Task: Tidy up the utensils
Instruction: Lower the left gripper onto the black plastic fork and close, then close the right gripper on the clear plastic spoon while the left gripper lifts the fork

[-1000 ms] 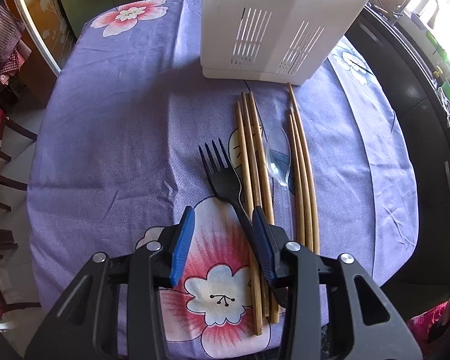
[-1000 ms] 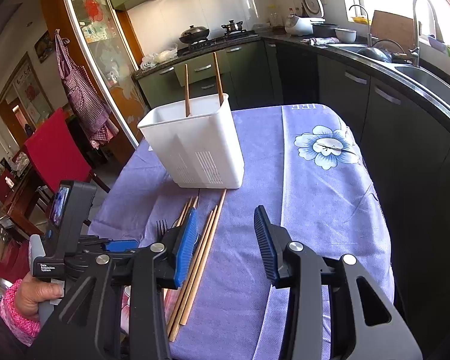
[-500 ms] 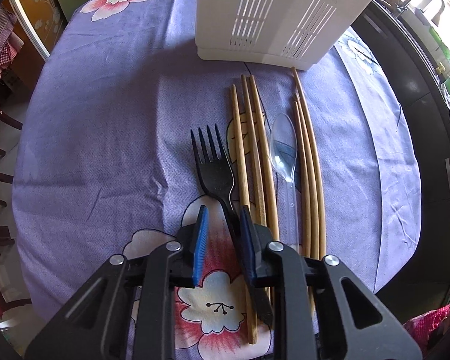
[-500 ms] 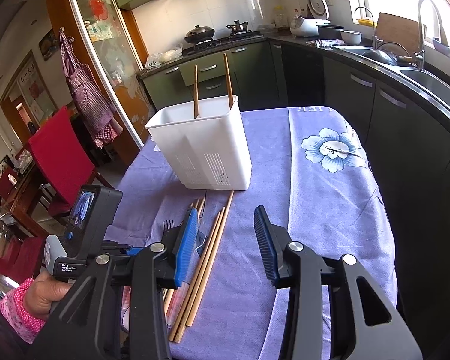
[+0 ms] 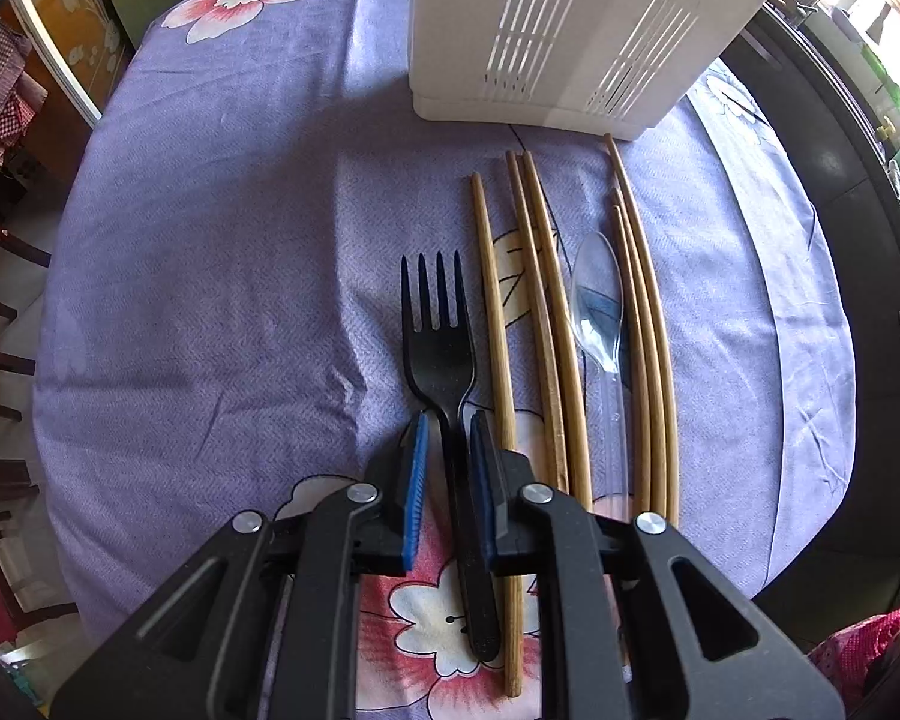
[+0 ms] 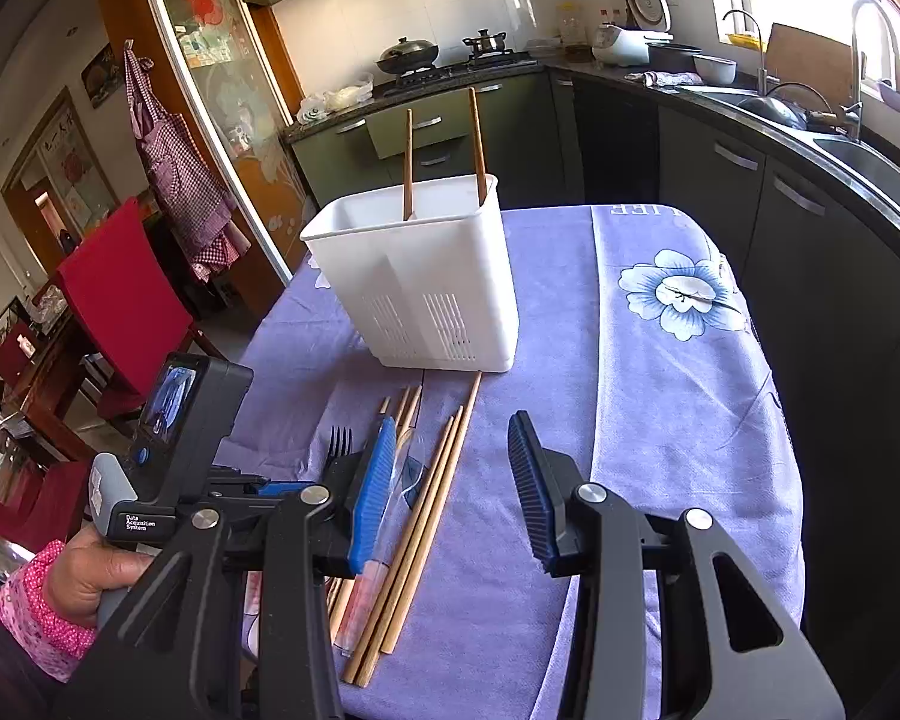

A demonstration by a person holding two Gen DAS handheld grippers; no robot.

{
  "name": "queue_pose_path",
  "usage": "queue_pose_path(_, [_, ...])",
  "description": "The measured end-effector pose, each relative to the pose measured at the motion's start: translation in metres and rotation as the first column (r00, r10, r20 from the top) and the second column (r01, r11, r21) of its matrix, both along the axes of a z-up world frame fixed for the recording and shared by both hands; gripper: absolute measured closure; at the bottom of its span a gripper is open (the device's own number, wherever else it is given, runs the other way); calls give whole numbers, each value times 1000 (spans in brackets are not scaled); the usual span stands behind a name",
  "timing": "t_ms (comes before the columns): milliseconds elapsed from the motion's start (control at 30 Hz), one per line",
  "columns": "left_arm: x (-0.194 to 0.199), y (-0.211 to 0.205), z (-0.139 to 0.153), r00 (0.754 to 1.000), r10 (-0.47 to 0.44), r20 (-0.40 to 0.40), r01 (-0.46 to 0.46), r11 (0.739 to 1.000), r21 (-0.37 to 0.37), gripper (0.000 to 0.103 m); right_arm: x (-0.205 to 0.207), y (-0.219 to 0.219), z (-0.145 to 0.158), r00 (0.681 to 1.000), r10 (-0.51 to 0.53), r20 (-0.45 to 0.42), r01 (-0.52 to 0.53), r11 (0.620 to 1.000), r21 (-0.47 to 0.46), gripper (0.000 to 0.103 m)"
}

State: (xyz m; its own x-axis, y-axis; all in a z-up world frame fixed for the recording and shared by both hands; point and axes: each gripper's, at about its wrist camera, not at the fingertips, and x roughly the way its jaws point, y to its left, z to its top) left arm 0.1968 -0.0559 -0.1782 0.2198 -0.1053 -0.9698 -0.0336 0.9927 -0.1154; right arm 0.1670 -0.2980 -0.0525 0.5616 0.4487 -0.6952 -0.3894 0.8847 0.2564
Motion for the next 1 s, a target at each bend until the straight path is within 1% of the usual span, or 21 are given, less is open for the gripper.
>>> queue_pose_path(33, [1,-1,0,1000,-6,4,6,1000,12,92,0,0,0,1000,1,0,-1,1000,0,63])
queue_pose_path(100, [2,-3,0,1000,-17,9,17,1000,21,93,0,1,0,1000,-1,-1,1,1000,-3,63])
queue_pose_path(200, [5,-3,-1,1000,-14,17,14,1000,11,94,2,4,-3,1000,3,-8,-3,1000,-8,63])
queue_pose_path(267, [3,0,2,999,-12,37,12,1000,15,94,4,7,-6,1000,9,-20,-10,1000,-14,64])
queue_pose_path(400, [-6,9,19,995,-7,104,6,1000,14,94,8,19,-20,997,38,-70,-40,999,-30,64])
queue_pose_path(533, [-18,20,43,981,-1,195,-2,1000,16,94,15,38,-44,985,75,-153,-84,995,-56,64])
queue_pose_path(633, [-26,24,57,968,-2,250,-2,1000,17,94,20,56,-67,965,115,-235,-131,990,-54,78])
queue_pose_path(733, [-32,25,67,957,-5,291,-1,1000,20,94,25,71,-88,941,137,-310,-162,985,-54,80])
queue_pose_path(767, [-35,25,69,954,-7,299,2,1000,19,94,27,76,-94,935,139,-328,-167,984,-59,83])
queue_pose_path(800, [-38,27,71,952,-10,306,5,1000,17,94,28,81,-99,930,137,-342,-169,983,-66,83])
queue_pose_path(933, [-42,32,74,948,-12,319,13,1000,-1,94,33,92,-111,922,104,-373,-157,981,-113,83])
queue_pose_path(1000, [-44,34,75,945,-13,327,17,1000,-9,94,36,97,-116,920,90,-381,-152,979,-138,85])
